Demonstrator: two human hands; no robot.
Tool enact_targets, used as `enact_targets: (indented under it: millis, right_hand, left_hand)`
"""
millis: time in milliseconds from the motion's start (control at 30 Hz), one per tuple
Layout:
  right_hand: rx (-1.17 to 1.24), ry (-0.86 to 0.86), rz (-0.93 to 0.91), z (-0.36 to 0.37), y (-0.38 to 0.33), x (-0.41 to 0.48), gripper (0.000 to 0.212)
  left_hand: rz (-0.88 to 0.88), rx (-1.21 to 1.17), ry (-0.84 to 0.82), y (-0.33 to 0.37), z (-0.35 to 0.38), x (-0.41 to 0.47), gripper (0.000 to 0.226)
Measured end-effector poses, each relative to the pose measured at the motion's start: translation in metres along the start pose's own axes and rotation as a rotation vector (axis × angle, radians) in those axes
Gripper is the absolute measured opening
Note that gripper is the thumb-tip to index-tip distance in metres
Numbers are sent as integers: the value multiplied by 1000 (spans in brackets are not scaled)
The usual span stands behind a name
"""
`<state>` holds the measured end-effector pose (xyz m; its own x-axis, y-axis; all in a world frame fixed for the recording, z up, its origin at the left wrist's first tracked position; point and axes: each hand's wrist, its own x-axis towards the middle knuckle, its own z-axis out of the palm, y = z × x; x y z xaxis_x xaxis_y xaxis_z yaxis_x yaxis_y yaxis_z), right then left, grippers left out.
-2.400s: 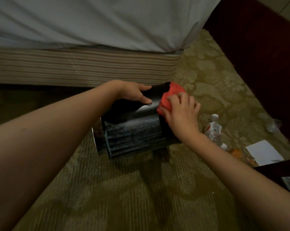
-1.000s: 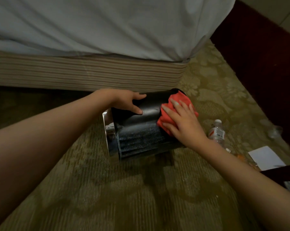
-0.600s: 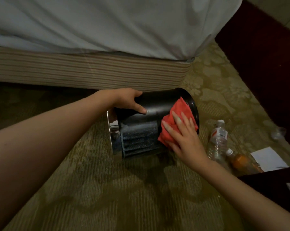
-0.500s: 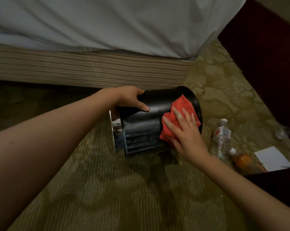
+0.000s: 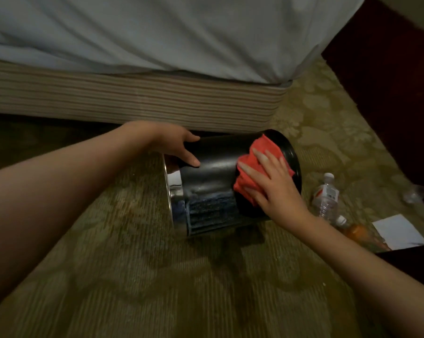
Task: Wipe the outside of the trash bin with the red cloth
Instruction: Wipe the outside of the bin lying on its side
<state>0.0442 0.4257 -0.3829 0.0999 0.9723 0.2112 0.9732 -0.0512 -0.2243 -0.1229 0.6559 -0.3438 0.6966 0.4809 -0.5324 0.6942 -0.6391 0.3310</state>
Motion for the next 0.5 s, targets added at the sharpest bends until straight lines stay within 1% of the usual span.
enact_targets:
  millis: [133, 167, 267, 400, 467, 500]
  right_hand:
    - [-77, -32, -49, 16, -19, -32, 59]
    - [-79, -21, -32, 15, -22, -27, 59]
    - [-43, -25, 0, 6, -30, 15, 52]
    - [-19, -81, 98, -1, -42, 79, 47]
    - [-8, -63, 97, 1, -45, 75, 46]
    - [-9, -53, 68, 2, -42, 60, 47]
  left_hand:
    - [10, -28, 24, -2, 0, 1, 91]
    - [18, -40, 39, -4, 0, 2, 88]
    - [34, -99, 40, -10, -2, 3, 73]
    - [48, -110, 27, -9, -5, 1, 65]
    - [47, -97, 33, -8, -6, 0, 63]
    - [41, -99, 32, -8, -6, 0, 65]
